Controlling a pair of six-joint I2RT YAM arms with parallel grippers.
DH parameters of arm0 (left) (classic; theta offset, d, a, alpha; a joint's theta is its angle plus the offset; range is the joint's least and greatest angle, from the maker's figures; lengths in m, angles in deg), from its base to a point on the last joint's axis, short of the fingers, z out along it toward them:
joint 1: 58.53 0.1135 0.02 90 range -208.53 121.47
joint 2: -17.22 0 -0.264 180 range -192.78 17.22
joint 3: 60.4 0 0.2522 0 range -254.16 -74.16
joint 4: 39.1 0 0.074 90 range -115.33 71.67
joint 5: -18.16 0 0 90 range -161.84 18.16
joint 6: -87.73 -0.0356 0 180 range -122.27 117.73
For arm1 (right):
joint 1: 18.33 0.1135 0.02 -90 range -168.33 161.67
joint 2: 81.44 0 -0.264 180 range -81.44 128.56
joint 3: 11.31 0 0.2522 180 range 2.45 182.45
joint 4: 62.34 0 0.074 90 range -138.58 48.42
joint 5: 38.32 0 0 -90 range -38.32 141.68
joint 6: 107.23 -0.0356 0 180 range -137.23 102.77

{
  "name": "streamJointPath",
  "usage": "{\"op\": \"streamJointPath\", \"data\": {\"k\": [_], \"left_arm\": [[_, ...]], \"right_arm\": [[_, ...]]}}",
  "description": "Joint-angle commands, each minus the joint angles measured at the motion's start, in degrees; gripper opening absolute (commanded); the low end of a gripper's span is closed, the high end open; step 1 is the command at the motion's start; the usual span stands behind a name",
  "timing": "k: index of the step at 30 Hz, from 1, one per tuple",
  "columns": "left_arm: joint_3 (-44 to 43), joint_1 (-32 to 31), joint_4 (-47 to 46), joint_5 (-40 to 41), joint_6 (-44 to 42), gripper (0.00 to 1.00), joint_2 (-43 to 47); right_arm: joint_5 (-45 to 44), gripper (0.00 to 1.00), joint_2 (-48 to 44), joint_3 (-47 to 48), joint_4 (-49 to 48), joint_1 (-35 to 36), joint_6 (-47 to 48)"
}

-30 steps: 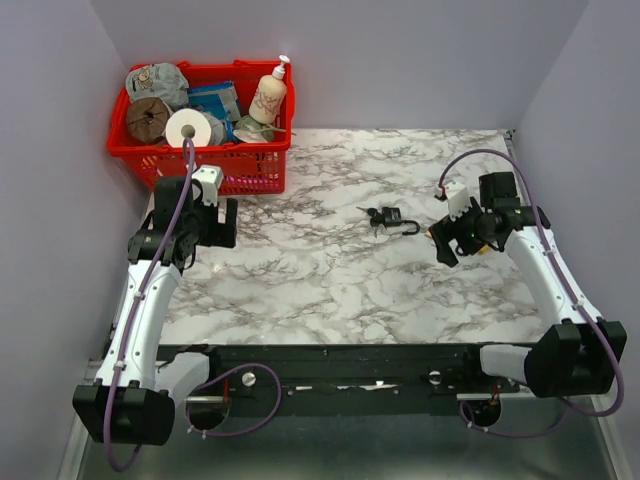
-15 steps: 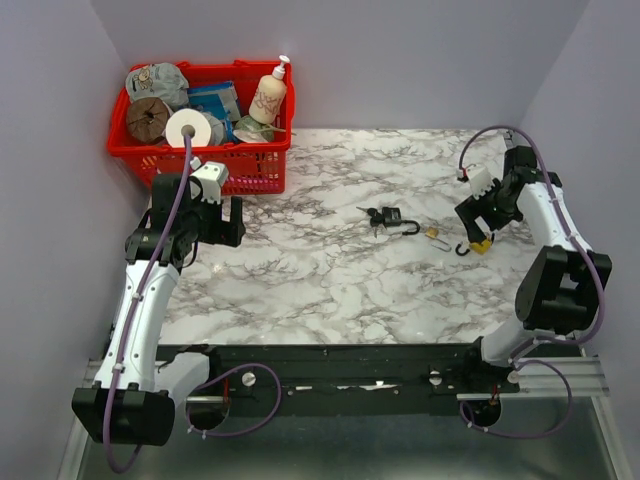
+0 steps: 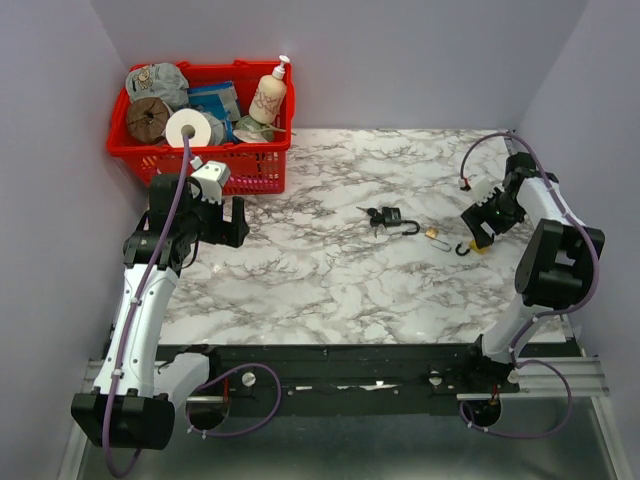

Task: Lock with the key
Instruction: Pick up the lock from the center of the board.

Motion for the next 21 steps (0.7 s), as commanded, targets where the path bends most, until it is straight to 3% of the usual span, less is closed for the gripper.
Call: {"op": "streamJointPath", "data": {"k": [1,16,21], "left_arm": [[-2.14,0.02,-1.63,-2.11,0.85,0.99,0.13],[-2.06,0.02,-2.07,-2.46,1.21,0.99,-0.75],[-1.88,0.02,-2.42,-2.55,1.21,0.99,-1.02]], "right_arm": [[-1.42,0.91,1.32,-0.89,-2.85,-0.59,3.21],[0.25,0.77,4.49,-1.68,-4.08,-0.59,2.51],[1.22,0.66,5.63,-1.42,-2.95,-0.59,2.15]]}}
